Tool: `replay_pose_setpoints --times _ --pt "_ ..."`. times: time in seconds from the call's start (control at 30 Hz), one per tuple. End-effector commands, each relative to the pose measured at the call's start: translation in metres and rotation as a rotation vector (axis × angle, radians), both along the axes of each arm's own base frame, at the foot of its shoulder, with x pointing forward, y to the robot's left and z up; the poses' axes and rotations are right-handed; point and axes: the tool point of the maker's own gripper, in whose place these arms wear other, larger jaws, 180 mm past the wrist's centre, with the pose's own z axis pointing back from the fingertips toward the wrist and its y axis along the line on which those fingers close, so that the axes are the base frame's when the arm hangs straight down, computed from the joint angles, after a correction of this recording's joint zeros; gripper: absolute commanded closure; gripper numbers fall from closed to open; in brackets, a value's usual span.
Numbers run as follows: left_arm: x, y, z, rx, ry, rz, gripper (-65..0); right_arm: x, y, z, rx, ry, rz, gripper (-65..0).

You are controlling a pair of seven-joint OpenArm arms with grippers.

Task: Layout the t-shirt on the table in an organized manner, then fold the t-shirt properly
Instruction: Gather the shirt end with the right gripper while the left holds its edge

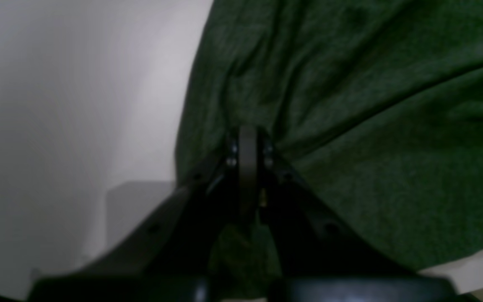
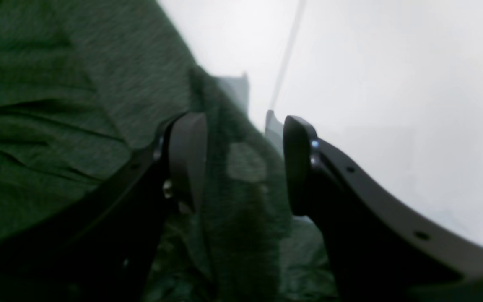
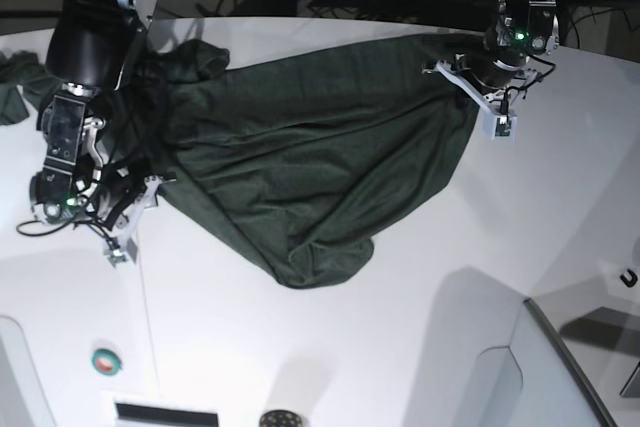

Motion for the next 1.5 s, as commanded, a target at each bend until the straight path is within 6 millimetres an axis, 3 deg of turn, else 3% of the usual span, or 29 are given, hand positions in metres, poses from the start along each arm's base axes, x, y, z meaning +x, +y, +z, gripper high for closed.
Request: replay_pose_setpoints --times 0.0,0.43,0.57,0.73,0.93,1.17,1.3,1.47 --pt "0.006 0.003 0.007 0.007 -0.032 -0.005 0.0 0.015 0.0 0.012 0.004 -0.051 -0.001 -28.4" --pt "0.006 0.003 0.007 0.007 -0.032 -0.005 0.0 0.014 0.0 0.011 0.006 -0.048 0.0 -27.9" --pt "0.006 0.003 0.007 0.007 -0.032 -0.005 0.0 0.007 0.005 -0.003 0.024 -0.002 0.004 -27.8" --pt "0.006 0.003 0.007 0.007 -0.032 -0.005 0.0 0.009 0.007 -0.004 0.035 -0.02 0.005 -27.5" --pt "0.004 0.003 0.004 0.007 -0.022 -0.002 0.0 0.009 0.006 -0.003 0.031 -0.02 0.005 -7.2" --pt "-0.011 0.009 -0.015 0.006 0.04 0.017 0.0 0.009 0.0 -0.002 0.022 -0.021 -0.001 -0.3" --pt "-0.012 0.011 -0.019 0.007 0.052 0.022 0.0 0.013 -0.001 0.001 0.021 -0.036 -0.003 0.0" --pt "-0.015 0.013 -0.02 0.011 0.059 0.021 0.0 0.037 -0.013 0.02 0.002 -0.108 -0.015 0.0"
